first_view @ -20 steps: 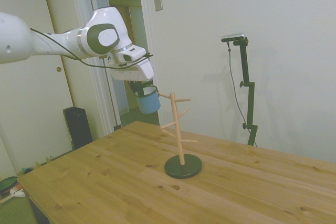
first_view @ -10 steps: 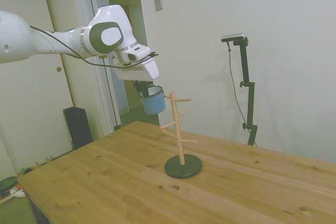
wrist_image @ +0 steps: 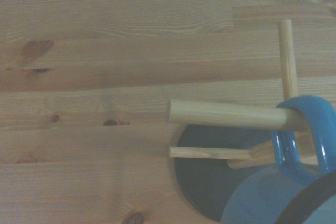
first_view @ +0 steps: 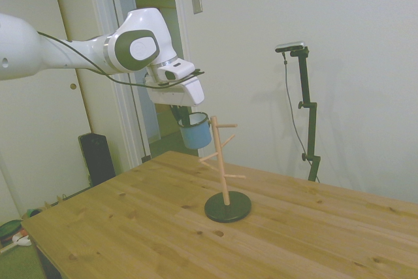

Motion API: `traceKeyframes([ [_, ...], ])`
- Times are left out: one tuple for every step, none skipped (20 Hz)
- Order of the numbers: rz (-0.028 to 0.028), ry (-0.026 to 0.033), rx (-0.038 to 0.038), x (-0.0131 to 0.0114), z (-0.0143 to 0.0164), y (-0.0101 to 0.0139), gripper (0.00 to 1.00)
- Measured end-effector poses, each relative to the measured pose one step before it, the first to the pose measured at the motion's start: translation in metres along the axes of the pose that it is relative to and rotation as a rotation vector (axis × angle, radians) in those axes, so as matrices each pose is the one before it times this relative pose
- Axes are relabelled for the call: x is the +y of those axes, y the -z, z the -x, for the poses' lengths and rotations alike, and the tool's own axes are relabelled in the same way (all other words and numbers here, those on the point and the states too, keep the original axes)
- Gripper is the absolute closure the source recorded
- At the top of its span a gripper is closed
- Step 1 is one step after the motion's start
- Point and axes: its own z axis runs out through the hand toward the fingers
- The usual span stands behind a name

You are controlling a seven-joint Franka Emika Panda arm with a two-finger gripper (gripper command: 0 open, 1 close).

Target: Hang the mug

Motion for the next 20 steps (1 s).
traceKeyframes([
  [-0.00244,-0.00266,-0.00190,0.00042,-0.00036,0.00030,0.00],
  [-0.00202,-0.00244,-0.00090,0.00057,-0.00047,0.00054,0.00],
  [-0.00148,-0.00215,0.00004,0.00067,-0.00052,0.00069,0.00],
  [-0.00098,-0.00173,0.00084,0.00074,-0.00055,0.00080,0.00],
  [-0.00089,-0.00136,0.00107,0.00068,-0.00041,0.00097,0.00],
  [-0.00102,-0.00105,0.00034,0.00055,-0.00015,0.00078,0.00],
  [-0.00096,-0.00059,0.00092,0.00038,-0.00011,0.00089,0.00],
  [-0.00033,-0.00013,0.00041,0.00029,-0.00016,0.00034,0.00],
  [-0.00003,-0.00048,0.00033,0.00038,-0.00028,0.00019,0.00],
  [0.00041,-0.00053,0.00001,0.00051,-0.00038,-0.00011,0.00],
  [0.00067,0.00002,-0.00057,0.00044,0.00016,-0.00027,0.00],
  [0.00120,0.00074,-0.00144,0.00063,0.00111,-0.00047,0.00],
  [0.00172,0.00225,-0.00249,0.00074,0.00246,-0.00072,0.00],
  [0.00197,0.00464,-0.00403,0.00033,0.00404,-0.00091,0.00],
  [0.00088,0.00844,-0.00474,-0.00033,0.00725,-0.00012,0.00],
  [0.00307,0.01216,-0.00693,-0.00081,0.00966,-0.00157,0.00],
  [0.00316,0.01309,-0.00654,-0.00080,0.01242,-0.00161,0.00],
  [0.00217,0.01341,-0.00506,-0.00104,0.01361,-0.00270,0.00],
  [0.00204,0.00600,-0.00357,-0.00030,0.01494,-0.00511,0.00],
  [0.00581,0.00219,-0.00517,0.00166,0.01355,-0.00801,0.00],
])
